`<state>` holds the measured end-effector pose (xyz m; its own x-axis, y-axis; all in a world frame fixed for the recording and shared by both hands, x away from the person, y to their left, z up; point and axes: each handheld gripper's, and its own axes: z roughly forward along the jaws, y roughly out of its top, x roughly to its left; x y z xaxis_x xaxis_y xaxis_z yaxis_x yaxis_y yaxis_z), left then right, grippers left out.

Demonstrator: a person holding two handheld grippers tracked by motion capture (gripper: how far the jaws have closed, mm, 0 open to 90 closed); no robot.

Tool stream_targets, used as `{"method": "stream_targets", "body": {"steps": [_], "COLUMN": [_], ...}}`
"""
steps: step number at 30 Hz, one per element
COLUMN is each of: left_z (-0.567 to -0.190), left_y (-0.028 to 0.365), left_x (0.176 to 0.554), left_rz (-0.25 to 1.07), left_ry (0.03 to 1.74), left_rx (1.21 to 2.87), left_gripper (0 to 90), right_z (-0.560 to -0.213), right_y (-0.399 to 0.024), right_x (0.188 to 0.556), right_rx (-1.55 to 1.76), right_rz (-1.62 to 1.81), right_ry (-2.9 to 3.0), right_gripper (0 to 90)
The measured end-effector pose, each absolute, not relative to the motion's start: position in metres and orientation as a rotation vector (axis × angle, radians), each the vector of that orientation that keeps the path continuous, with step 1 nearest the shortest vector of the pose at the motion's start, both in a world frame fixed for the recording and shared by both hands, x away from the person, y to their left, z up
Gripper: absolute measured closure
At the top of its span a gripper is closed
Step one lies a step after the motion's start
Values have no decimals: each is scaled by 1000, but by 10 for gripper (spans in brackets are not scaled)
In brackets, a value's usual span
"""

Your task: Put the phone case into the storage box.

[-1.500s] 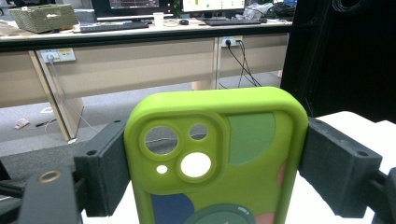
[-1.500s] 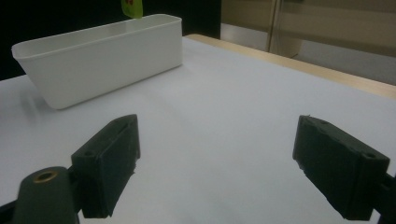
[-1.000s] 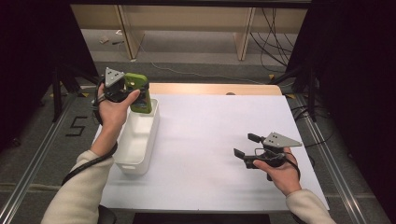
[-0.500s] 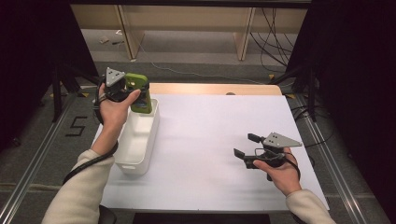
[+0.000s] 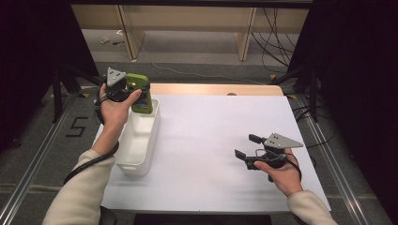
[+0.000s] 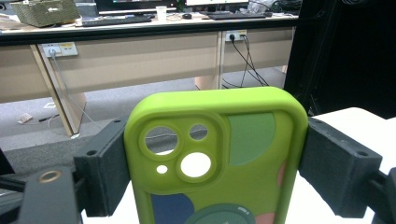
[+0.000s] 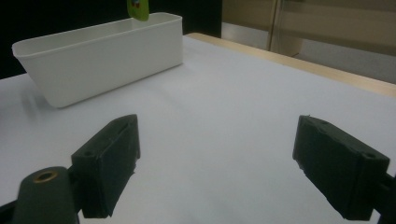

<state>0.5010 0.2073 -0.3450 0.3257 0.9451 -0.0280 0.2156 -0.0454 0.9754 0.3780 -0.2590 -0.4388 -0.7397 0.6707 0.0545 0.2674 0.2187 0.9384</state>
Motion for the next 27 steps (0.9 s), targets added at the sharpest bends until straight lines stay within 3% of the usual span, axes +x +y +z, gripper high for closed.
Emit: {"method": "stream_targets", "body": {"steps": [27], "left_z": [-350], "left_y": [204], "left_x": [511], "left_rz": [846], "left_ry": [1114], "left_rx": [1525], "left_gripper": [167], "right_z": [-438], "right_y": [-260], "right_x": [378], "right_rx": [871], "right_rz": [1529], "right_ry": [2132], "right_gripper": [159]}}
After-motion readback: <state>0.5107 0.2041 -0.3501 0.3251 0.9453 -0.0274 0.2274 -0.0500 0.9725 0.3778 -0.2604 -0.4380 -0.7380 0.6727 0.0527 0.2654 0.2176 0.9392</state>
